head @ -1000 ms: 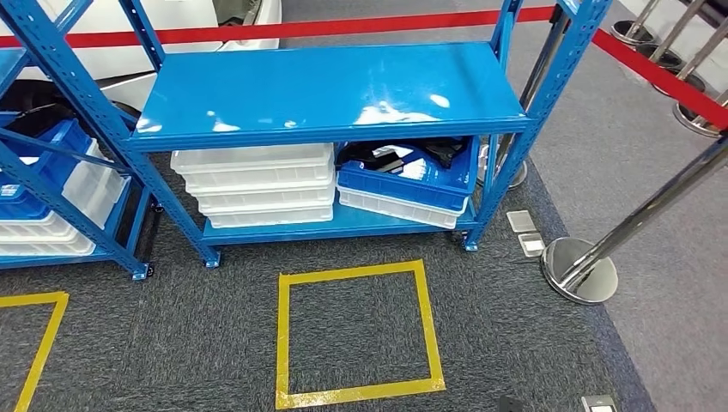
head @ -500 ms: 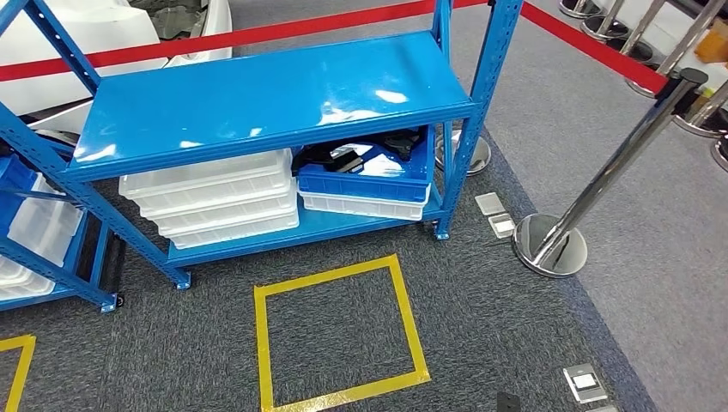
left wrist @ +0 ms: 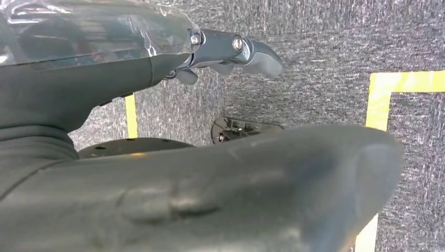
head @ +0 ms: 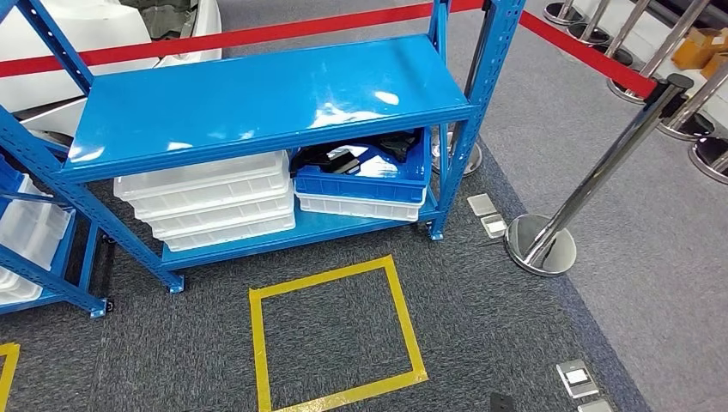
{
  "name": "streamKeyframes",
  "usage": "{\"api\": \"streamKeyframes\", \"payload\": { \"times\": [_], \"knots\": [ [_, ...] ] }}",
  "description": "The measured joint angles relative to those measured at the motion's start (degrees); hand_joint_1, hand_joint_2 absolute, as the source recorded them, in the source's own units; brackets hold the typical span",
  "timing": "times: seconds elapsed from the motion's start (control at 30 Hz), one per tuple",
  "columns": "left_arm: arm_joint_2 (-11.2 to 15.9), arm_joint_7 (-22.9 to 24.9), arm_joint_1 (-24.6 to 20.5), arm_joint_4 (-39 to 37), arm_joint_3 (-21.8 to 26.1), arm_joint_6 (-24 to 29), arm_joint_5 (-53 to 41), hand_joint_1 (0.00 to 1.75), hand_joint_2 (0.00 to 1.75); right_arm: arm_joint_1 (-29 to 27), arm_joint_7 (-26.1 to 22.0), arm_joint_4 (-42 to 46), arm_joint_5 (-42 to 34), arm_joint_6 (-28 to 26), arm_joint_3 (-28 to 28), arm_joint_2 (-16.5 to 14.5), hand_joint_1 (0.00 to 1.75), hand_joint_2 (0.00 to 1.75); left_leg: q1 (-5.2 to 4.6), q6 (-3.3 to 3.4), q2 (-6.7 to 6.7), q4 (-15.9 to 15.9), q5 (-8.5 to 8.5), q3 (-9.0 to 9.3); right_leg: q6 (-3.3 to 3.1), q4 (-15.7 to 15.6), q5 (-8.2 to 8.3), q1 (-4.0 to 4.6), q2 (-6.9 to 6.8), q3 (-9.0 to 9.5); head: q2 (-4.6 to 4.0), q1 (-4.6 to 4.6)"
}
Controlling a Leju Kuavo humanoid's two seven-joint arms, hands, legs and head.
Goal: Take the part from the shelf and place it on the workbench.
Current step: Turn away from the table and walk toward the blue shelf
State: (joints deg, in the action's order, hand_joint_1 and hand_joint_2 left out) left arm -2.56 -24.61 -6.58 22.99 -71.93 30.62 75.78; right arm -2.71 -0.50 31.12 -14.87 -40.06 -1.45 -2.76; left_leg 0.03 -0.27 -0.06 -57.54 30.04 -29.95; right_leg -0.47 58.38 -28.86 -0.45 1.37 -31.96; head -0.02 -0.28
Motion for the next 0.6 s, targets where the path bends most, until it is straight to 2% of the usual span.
{"api": "streamKeyframes", "payload": {
  "times": [0.2, 0.47, 0.6],
  "knots": [
    [0.00, 0.02, -0.02, 0.00, 0.00, 0.03, -0.14, 0.00, 0.00, 0.01, 0.48, -0.05, -1.27, 0.08, 0.89, 0.09, 0.00, 0.00, -0.01, 0.12, 0.00, -0.01, 0.09, 0.02, 0.16, -0.05, -0.07, 0.00, -0.01, -0.01, 0.00, -0.02],
    [0.00, 0.34, -0.08, 0.02, -0.01, 0.09, -0.23, 0.00, 0.00, 0.05, 0.49, -0.10, -7.98, 2.56, 3.98, 0.56, 0.00, 0.00, 0.09, 0.09, 0.00, 0.12, 0.10, 0.06, 0.10, -0.04, -0.12, 0.10, -0.01, -0.02, 0.00, -0.02],
    [0.00, 0.35, -0.10, 0.02, -0.02, 0.09, -0.24, 0.00, 0.00, 0.07, 0.48, -0.17, -9.03, 3.28, 5.89, 0.80, 0.00, 0.00, 0.10, 0.05, 0.00, 0.20, 0.07, 0.13, 0.09, -0.04, -0.12, 0.11, -0.01, -0.02, 0.00, -0.02]
  ]
}}
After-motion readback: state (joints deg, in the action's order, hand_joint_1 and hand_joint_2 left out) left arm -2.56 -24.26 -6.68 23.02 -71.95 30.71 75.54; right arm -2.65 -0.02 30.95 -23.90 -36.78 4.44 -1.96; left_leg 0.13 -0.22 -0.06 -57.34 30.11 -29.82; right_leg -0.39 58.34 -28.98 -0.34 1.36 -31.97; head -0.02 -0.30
